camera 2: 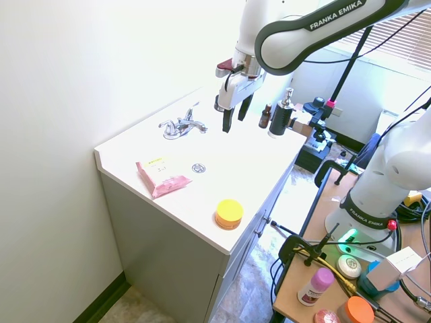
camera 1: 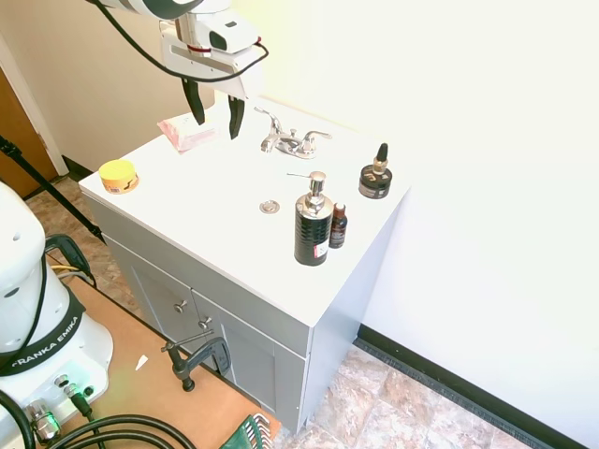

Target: Turn on the hot water

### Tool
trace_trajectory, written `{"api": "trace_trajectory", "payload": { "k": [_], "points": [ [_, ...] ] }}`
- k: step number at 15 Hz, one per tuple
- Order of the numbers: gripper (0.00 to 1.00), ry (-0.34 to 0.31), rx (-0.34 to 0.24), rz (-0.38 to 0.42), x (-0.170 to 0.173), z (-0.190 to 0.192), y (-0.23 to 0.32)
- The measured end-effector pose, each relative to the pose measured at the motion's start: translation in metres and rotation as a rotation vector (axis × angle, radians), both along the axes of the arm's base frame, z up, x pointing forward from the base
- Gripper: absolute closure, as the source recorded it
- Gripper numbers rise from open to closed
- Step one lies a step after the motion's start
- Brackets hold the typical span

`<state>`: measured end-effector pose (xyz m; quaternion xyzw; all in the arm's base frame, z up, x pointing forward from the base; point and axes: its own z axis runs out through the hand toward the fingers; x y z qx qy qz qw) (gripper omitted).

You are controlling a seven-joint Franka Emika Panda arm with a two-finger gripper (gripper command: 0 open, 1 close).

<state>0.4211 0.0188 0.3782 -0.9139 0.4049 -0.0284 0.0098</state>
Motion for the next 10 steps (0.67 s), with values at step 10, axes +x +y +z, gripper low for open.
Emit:
{"api": "trace_trajectory", "payload": {
  "k": [10],
  "points": [
    [0.00,-0.233,-0.052,-0.192,0.065,-0.020,0.056]
  ]
}}
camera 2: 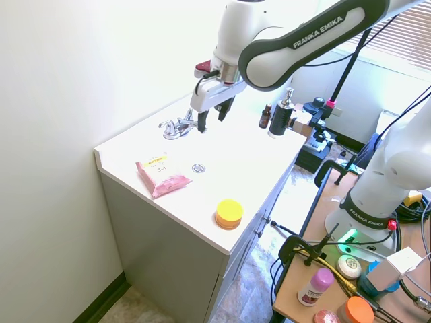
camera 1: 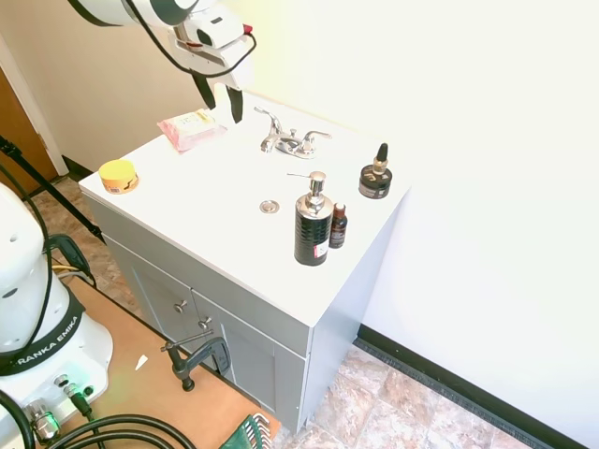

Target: Turn on the hot water

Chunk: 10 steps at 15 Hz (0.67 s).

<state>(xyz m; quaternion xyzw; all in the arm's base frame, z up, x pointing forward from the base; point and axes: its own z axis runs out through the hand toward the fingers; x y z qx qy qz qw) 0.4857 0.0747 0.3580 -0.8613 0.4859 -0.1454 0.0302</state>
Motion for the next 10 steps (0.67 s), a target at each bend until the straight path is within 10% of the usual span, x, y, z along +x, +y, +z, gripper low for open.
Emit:
{"api": "trace_trajectory", "payload": {
  "k": [10],
  "points": [
    [0.00,-0.171,-0.108,-0.058,0.086,-0.026,0.021]
  ]
}}
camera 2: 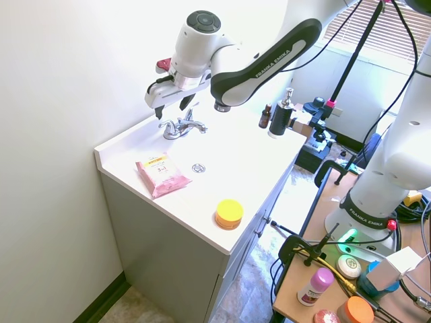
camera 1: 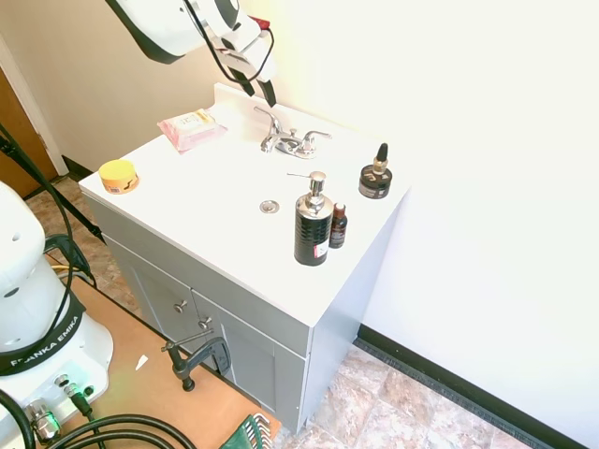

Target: Turn on the hot water

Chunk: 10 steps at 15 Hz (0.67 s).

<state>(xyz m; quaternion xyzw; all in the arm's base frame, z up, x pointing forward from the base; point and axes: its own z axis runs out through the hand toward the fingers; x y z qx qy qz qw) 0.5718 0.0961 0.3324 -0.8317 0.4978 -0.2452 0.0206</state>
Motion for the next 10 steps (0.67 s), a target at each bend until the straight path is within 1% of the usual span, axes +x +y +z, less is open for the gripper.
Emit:
{"api": "trace_trajectory", "payload": {
  "k": [4,10],
  "points": [
    [0.00,0.018,-0.032,-0.007,0.011,-0.014,-0.005],
    [0.00,0.037,-0.035,-0.026,0.015,-0.024,-0.014]
  ]
}}
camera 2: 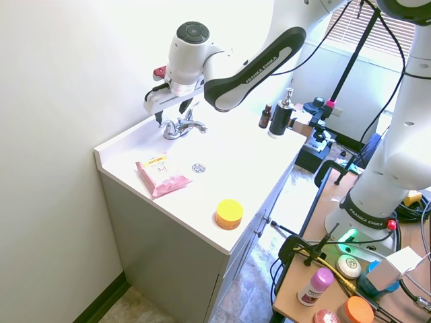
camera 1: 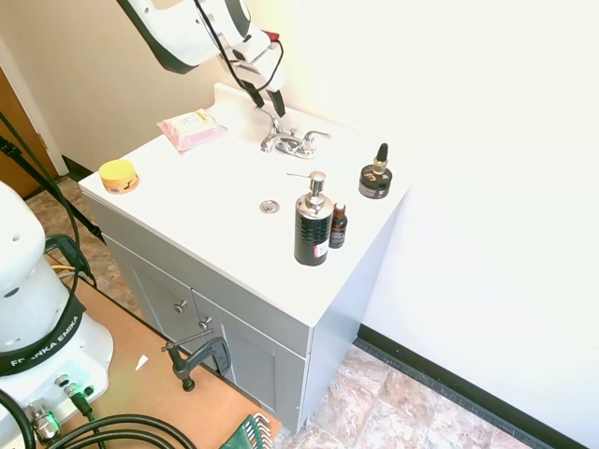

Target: Turn on the hot water

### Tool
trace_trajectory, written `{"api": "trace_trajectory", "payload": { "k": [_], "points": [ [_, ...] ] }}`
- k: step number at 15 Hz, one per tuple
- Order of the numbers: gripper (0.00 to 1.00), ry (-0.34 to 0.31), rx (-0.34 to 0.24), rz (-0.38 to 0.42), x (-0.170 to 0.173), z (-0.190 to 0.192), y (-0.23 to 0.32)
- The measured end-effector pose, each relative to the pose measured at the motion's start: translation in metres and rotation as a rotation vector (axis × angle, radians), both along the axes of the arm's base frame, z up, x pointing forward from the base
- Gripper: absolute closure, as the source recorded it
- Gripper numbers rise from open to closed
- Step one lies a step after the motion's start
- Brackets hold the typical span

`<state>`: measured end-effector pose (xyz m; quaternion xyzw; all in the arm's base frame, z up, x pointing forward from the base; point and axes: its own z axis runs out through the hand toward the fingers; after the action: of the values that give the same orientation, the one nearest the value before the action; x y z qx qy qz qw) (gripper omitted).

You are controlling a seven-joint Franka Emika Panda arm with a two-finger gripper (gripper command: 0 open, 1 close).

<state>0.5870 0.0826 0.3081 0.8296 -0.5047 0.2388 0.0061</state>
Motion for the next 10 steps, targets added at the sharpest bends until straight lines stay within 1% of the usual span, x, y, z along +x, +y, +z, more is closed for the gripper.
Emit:
{"api": "trace_trajectory", "payload": {
  "k": [1,4,5,6,7,9,10],
  "points": [
    [0.00,0.027,0.006,-0.017,-0.001,-0.003,-0.002],
    [0.00,0.160,0.040,-0.034,-0.006,-0.012,-0.008],
    [0.00,0.216,0.041,-0.036,-0.010,-0.016,-0.010],
    [0.00,0.258,0.042,-0.035,-0.013,-0.016,-0.009],
    [0.00,0.285,0.034,-0.039,-0.016,-0.013,-0.009],
    [0.00,0.298,0.015,-0.054,-0.019,-0.004,-0.014],
    [0.00,0.304,0.019,-0.063,-0.020,-0.004,-0.020]
  ]
}}
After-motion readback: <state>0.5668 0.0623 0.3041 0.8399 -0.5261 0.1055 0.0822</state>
